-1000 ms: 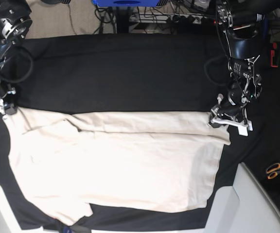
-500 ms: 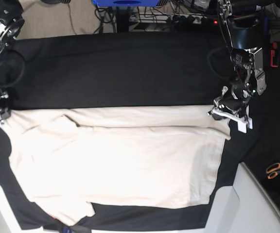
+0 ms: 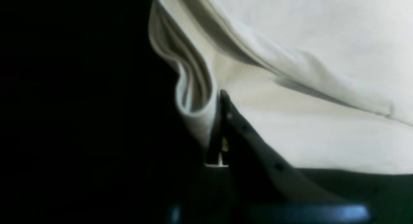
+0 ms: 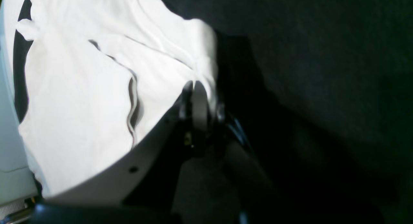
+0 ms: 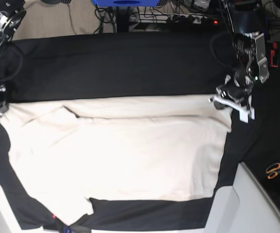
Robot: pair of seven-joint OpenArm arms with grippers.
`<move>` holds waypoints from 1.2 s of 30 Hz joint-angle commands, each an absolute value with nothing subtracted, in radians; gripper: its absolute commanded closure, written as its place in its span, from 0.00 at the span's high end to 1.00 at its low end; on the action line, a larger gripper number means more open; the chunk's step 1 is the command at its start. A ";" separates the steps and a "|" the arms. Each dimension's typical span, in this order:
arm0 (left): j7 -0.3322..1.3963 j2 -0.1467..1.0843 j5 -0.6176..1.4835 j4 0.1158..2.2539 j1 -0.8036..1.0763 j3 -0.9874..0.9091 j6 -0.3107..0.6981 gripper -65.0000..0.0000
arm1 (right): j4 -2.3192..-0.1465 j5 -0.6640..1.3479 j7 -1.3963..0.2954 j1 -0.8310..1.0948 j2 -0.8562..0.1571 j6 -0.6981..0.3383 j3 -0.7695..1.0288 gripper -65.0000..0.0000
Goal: Fold the T-shirt properly
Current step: 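Drag the folded shirt toward the robot with both grippers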
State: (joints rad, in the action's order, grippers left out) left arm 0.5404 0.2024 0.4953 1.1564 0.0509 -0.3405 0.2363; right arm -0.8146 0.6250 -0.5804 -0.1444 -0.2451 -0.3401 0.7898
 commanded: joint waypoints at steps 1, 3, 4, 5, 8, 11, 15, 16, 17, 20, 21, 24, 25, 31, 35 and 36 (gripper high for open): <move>0.524 0.220 0.498 1.191 0.051 -0.349 0.236 0.00 | -0.851 0.636 -0.561 -0.145 -0.265 -0.343 0.794 0.00; 0.524 0.222 0.498 1.224 0.077 -0.349 0.236 0.00 | -0.905 0.638 -0.573 -0.110 -0.260 -0.343 0.794 0.00; 0.524 0.222 0.498 1.239 0.088 -0.349 0.236 0.00 | -0.940 0.638 -0.584 -0.093 -0.243 -0.343 0.799 0.00; 0.524 0.222 0.498 1.250 0.099 -0.349 0.236 0.00 | -0.987 0.638 -0.598 -0.076 -0.231 -0.340 0.800 0.00; 0.524 0.222 0.496 1.274 0.120 -0.349 0.213 0.00 | -1.104 0.639 -0.638 -0.024 -0.200 -0.338 0.802 0.00; 0.524 0.222 0.498 1.307 0.154 -0.349 0.185 0.00 | -1.167 0.639 -0.665 0.010 -0.174 -0.338 0.802 0.00; 0.524 0.222 0.501 1.368 0.214 -0.349 0.185 0.00 | -1.231 0.639 -0.668 0.064 -0.147 -0.338 0.803 0.00; 0.524 0.222 0.499 1.376 0.225 -0.349 0.185 0.00 | -1.250 0.639 -0.676 0.077 -0.139 -0.338 0.822 0.00; 0.524 0.222 0.496 1.380 0.237 -0.349 0.185 0.00 | -1.268 0.639 -0.691 0.087 -0.134 -0.338 0.846 0.00; 0.524 0.222 0.496 1.380 0.260 -0.349 0.185 0.00 | -1.291 0.639 -0.743 0.101 -0.116 -0.344 0.908 0.00; 0.524 0.222 0.496 1.380 0.271 -0.349 0.185 0.00 | -1.300 0.639 -0.760 0.107 -0.113 -0.346 0.923 0.00; 0.524 0.222 0.496 1.385 0.288 -0.349 0.185 0.00 | -1.333 0.638 -0.786 0.133 -0.110 -0.346 0.946 0.00; 0.524 0.222 0.496 1.391 0.303 -0.349 0.185 0.00 | -1.343 0.638 -0.789 0.143 -0.110 -0.346 0.946 0.00; 0.524 0.220 0.498 1.486 0.380 -0.349 0.185 0.00 | -1.374 0.639 -0.789 0.206 -0.104 -0.348 0.951 0.00; 0.521 0.219 0.501 1.494 0.418 -0.349 0.185 0.00 | -1.374 0.639 -0.789 0.232 -0.090 -0.355 0.952 0.00; 0.518 0.217 0.501 1.494 0.430 -0.351 0.185 0.00 | -1.374 0.639 -0.789 0.237 -0.090 -0.367 0.952 0.00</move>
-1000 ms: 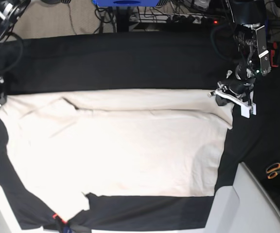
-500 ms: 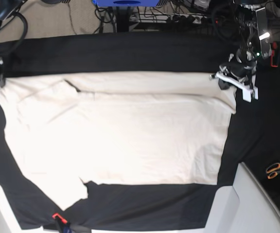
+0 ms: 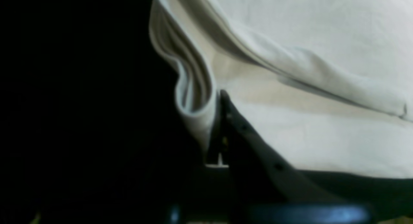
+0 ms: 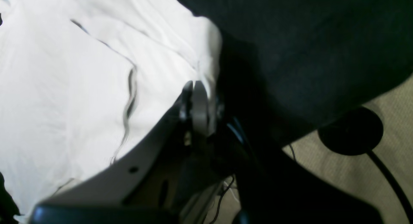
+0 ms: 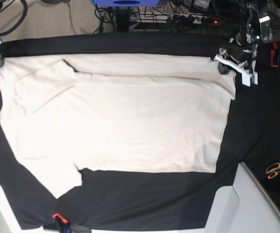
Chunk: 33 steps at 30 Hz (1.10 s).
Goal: Fold the T-shirt properly
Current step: 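Drag the folded shirt toward the robot with both grippers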
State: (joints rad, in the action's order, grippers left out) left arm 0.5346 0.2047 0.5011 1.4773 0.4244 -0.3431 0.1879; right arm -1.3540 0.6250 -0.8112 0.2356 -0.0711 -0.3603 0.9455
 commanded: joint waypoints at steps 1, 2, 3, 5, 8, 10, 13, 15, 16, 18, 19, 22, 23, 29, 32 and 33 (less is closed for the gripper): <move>0.518 0.217 0.501 1.494 0.443 -0.351 0.185 0.00 | -1.374 0.639 -0.789 0.240 -0.090 -0.377 0.952 0.00; 0.518 0.217 0.501 1.494 0.452 -0.351 0.185 0.00 | -1.374 0.639 -0.789 0.240 -0.090 -0.378 0.952 0.00; 0.516 0.217 0.501 1.494 0.461 -0.351 0.185 0.00 | -1.374 0.639 -0.789 0.240 -0.090 -0.378 0.952 0.00; 0.516 0.217 0.501 1.494 0.478 -0.351 0.185 0.00 | -1.374 0.639 -0.789 0.242 -0.090 -0.378 0.952 0.00; 0.515 0.214 0.501 1.494 0.495 -0.384 0.185 0.00 | -1.374 0.639 -0.789 0.254 -0.091 -0.378 0.952 0.00; 0.516 0.203 0.501 1.494 0.496 -0.421 0.185 0.00 | -1.374 0.639 -0.789 0.262 -0.091 -0.378 0.952 0.00; 0.519 0.202 0.496 1.494 0.496 -0.455 0.191 0.00 | -1.374 0.639 -0.789 0.275 -0.090 -0.380 0.952 0.00; 0.519 0.203 0.496 1.494 0.501 -0.455 0.191 0.00 | -1.374 0.639 -0.789 0.275 -0.088 -0.380 0.952 0.00; 0.518 0.203 0.496 1.494 0.503 -0.452 0.191 0.00 | -1.374 0.639 -0.789 0.275 -0.088 -0.380 0.952 0.00; 0.518 0.200 0.496 1.494 0.504 -0.450 0.191 0.00 | -1.374 0.639 -0.789 0.275 -0.088 -0.380 0.952 0.00; 0.518 0.199 0.496 1.494 0.504 -0.450 0.191 0.00 | -1.374 0.639 -0.789 0.275 -0.088 -0.380 0.952 0.00; 0.518 0.186 0.496 1.494 0.503 -0.449 0.191 0.00 | -1.374 0.639 -0.789 0.282 -0.088 -0.378 0.952 0.00; 0.518 0.183 0.495 1.494 0.503 -0.449 0.191 0.00 | -1.374 0.639 -0.789 0.286 -0.087 -0.378 0.952 0.00; 0.518 0.179 0.495 1.488 0.503 -0.449 0.191 0.00 | -1.372 0.639 -0.789 0.289 -0.074 -0.377 0.951 0.00; 0.518 0.179 0.495 1.486 0.506 -0.449 0.189 0.00 | -1.372 0.638 -0.789 0.289 -0.074 -0.375 0.949 0.00; 0.518 0.179 0.495 1.484 0.507 -0.449 0.189 0.00 | -1.372 0.638 -0.789 0.289 -0.074 -0.375 0.947 0.01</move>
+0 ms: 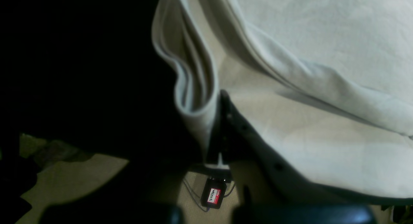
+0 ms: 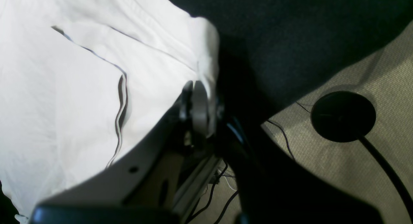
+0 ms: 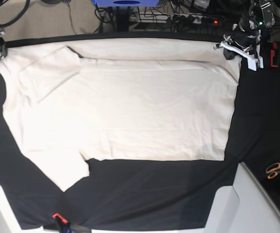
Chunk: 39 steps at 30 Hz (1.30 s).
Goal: Fold the T-shirt properly
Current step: 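Drag the folded shirt toward the robot with both grippers, then open both grippers and release the shirt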
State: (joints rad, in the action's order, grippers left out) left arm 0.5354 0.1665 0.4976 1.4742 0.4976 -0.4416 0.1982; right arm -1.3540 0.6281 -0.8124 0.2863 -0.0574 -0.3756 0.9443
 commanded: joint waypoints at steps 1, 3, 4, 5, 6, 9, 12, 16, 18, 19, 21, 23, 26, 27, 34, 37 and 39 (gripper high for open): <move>0.518 0.179 0.495 1.484 0.507 -0.449 0.189 0.00 | -1.372 0.638 -0.789 0.289 -0.073 -0.375 0.949 0.01; 0.518 0.179 0.495 1.484 0.507 -0.449 0.189 0.00 | -1.372 0.638 -0.789 0.291 -0.071 -0.375 0.951 0.01; 0.518 0.179 0.495 1.484 0.507 -0.450 0.188 0.00 | -1.372 0.638 -0.789 0.291 -0.067 -0.375 0.951 0.01; 0.519 0.179 0.495 1.484 0.507 -0.452 0.188 0.00 | -1.372 0.638 -0.789 0.291 -0.056 -0.375 0.951 0.02; 0.519 0.179 0.495 1.483 0.507 -0.453 0.188 0.00 | -1.374 0.638 -0.789 0.291 -0.051 -0.375 0.951 0.05; 0.521 0.179 0.495 1.483 0.509 -0.460 0.188 0.00 | -1.374 0.638 -0.789 0.291 -0.042 -0.375 0.951 0.22; 0.521 0.179 0.495 1.486 0.516 -0.461 0.186 0.00 | -1.374 0.638 -0.789 0.291 -0.036 -0.375 0.952 0.40; 0.518 0.177 0.496 1.489 0.530 -0.463 0.186 0.26 | -1.374 0.638 -0.789 0.291 -0.036 -0.375 0.952 0.45; 0.516 0.177 0.496 1.484 0.530 -0.476 0.186 0.40 | -1.374 0.638 -0.788 0.291 -0.036 -0.374 0.952 0.45; 0.516 0.176 0.496 1.484 0.530 -0.498 0.186 0.48 | -1.374 0.638 -0.788 0.291 -0.036 -0.374 0.952 0.45; 0.516 0.156 0.496 1.483 0.529 -0.550 0.186 0.57 | -1.374 0.638 -0.788 0.291 -0.036 -0.374 0.952 0.45; 0.519 0.151 0.495 1.486 0.524 -0.593 0.186 0.61 | -1.377 0.638 -0.788 0.291 -0.036 -0.374 0.952 0.45; 0.521 0.153 0.495 1.483 0.524 -0.630 0.186 0.62 | -1.415 0.638 -0.788 0.300 -0.036 -0.374 0.952 0.45; 0.521 0.153 0.495 1.483 0.529 -0.641 0.186 0.62 | -1.432 0.638 -0.788 0.306 -0.035 -0.374 0.952 0.45; 0.521 0.142 0.496 1.497 0.530 -0.806 0.186 0.62 | -1.563 0.633 -0.789 0.308 0.018 -0.372 1.098 0.45; 0.522 0.150 0.496 1.557 0.527 -0.863 0.186 0.62 | -1.589 0.634 -0.789 0.306 -0.013 -0.375 1.096 0.45; 0.522 0.151 0.496 1.624 0.524 -0.869 0.186 0.62 | -1.589 0.636 -0.789 0.280 -0.047 -0.383 1.067 0.45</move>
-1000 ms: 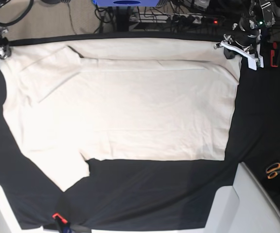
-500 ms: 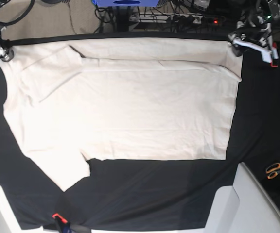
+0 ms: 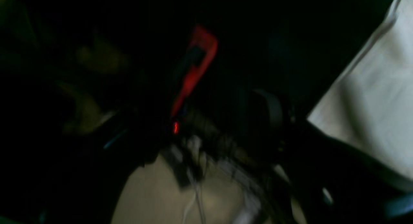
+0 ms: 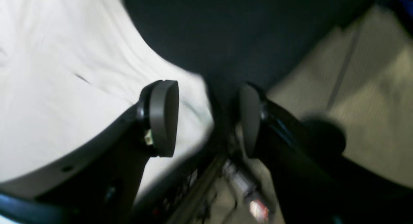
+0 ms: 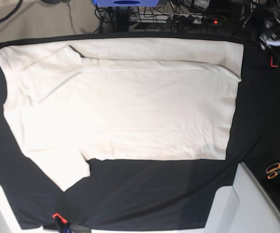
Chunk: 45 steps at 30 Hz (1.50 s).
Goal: Fold the T-shirt properly
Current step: 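Open both grippers and release the shirt, then move the right gripper to the shirt's side edge and grasp it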
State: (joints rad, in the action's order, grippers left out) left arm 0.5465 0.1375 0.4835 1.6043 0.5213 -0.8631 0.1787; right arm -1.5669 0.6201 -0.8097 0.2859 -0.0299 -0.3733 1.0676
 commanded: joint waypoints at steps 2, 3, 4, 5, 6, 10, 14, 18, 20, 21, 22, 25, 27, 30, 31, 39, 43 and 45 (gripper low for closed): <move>0.522 0.151 0.496 1.692 0.518 -0.866 0.186 0.61 | -1.569 0.633 -0.786 0.252 -0.097 -0.383 0.993 0.45; 0.522 0.153 0.496 1.715 0.503 -0.851 0.188 0.61 | -1.552 0.633 -0.785 0.234 -0.124 -0.383 0.949 0.45; 0.524 0.154 0.492 1.722 0.473 -0.819 0.188 0.61 | -1.527 0.633 -0.783 0.206 -0.151 -0.383 0.900 0.45; 0.524 0.168 0.476 1.719 0.452 -0.791 0.188 0.61 | -1.500 0.633 -0.782 0.179 -0.180 -0.383 0.865 0.45; 0.524 0.191 0.446 1.715 0.430 -0.753 0.188 0.61 | -1.463 0.633 -0.782 0.148 -0.211 -0.383 0.829 0.45; 0.524 0.248 0.269 1.626 0.302 -0.530 0.188 0.61 | -1.237 0.631 -0.674 -0.001 -0.309 -0.383 0.691 0.45; 0.524 0.246 0.133 1.521 0.173 -0.415 0.189 0.61 | -0.954 0.631 -0.483 -0.145 -0.406 -0.383 0.519 0.45; 0.524 0.246 0.147 1.468 0.119 -0.412 0.191 0.61 | -0.679 0.631 -0.294 -0.275 -0.473 -0.383 0.341 0.45; 0.524 0.251 0.163 1.451 0.114 -0.412 0.191 0.61 | -0.541 0.631 -0.205 -0.346 -0.495 -0.383 0.249 0.45; 0.524 0.251 0.166 1.448 0.114 -0.412 0.191 0.61 | -0.483 0.631 -0.162 -0.383 -0.499 -0.383 0.199 0.45; 0.524 0.251 0.166 1.443 0.114 -0.412 0.191 0.61 | -0.418 0.631 -0.116 -0.420 -0.504 -0.383 0.140 0.45; 0.524 0.263 0.168 1.438 0.124 -0.412 0.193 0.61 | -0.295 0.631 -0.038 -0.503 -0.499 -0.381 0.001 0.45; 0.524 0.266 0.170 1.438 0.124 -0.412 0.193 0.61 | -0.266 0.633 -0.038 -0.527 -0.493 -0.381 -0.044 0.45; 0.524 0.266 0.163 1.440 0.124 -0.412 0.193 0.61 | -0.265 0.633 -0.038 -0.529 -0.467 -0.381 -0.079 0.45; 0.524 0.266 0.162 1.440 0.124 -0.412 0.193 0.61 | -0.265 0.633 -0.038 -0.530 -0.463 -0.381 -0.079 0.45; 0.524 0.263 0.163 1.440 0.119 -0.412 0.193 0.61 | -0.265 0.631 -0.039 -0.556 -0.461 -0.375 -0.081 0.45; 0.524 0.263 0.162 1.440 0.117 -0.412 0.193 0.61 | -0.262 0.631 -0.041 -0.550 -0.452 -0.374 -0.081 0.45; 0.524 0.263 0.162 1.440 0.116 -0.412 0.193 0.61 | -0.260 0.631 -0.041 -0.539 -0.444 -0.374 -0.082 0.45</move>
